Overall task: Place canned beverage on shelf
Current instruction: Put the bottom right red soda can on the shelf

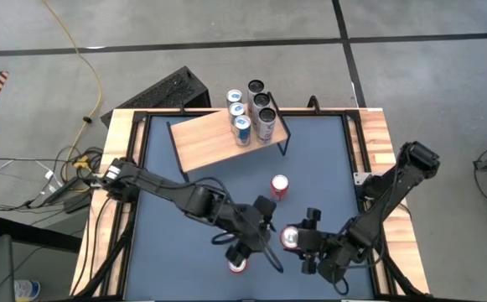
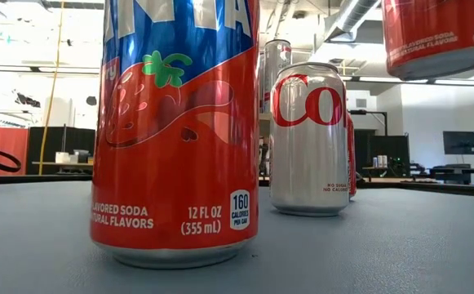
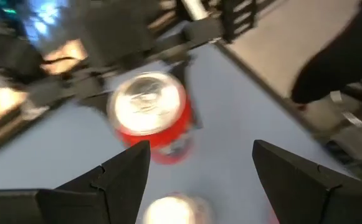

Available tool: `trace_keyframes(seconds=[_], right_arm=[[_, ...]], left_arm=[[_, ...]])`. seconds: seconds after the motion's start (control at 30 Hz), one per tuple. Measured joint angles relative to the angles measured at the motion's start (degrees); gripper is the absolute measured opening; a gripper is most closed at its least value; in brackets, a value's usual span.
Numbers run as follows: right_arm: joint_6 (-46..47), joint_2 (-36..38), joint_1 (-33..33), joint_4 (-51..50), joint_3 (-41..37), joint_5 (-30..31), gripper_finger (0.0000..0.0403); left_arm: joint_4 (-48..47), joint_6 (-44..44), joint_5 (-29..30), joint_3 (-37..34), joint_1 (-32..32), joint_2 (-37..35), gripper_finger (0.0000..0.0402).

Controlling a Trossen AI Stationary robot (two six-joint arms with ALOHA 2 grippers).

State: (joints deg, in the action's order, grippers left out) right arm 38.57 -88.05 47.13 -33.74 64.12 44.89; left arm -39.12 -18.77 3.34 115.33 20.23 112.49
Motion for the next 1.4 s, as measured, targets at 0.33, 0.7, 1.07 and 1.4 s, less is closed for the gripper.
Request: trace_keyframes(seconds=[0.33,0.7,1.07,1.4], right_arm=[[-1.19,0.00,0.40,-0.06,0.00,0.15,0.0244],[-1.25,0.00,0.40,-0.04,0.00,0.26,0.0244],[-1.09,-0.02,0.40,-0.01,0.00,0.23,0.0244],[-0.63,-0.02,-0.02,0.01,0.00,0.21,0.0244]], left_arm=[[2.51,6.59,-10.28,0.00,-4.52,0.07,0.0273],[6.76,15.90,-4.94,-0.02,-4.27,0.07,0.0273],[3.73,14.62,-9.66,-0.04,-3.16,0.07,0.0331],[6.67,11.88,-0.68,-0.04,-2.15,0.07,0.0396]])
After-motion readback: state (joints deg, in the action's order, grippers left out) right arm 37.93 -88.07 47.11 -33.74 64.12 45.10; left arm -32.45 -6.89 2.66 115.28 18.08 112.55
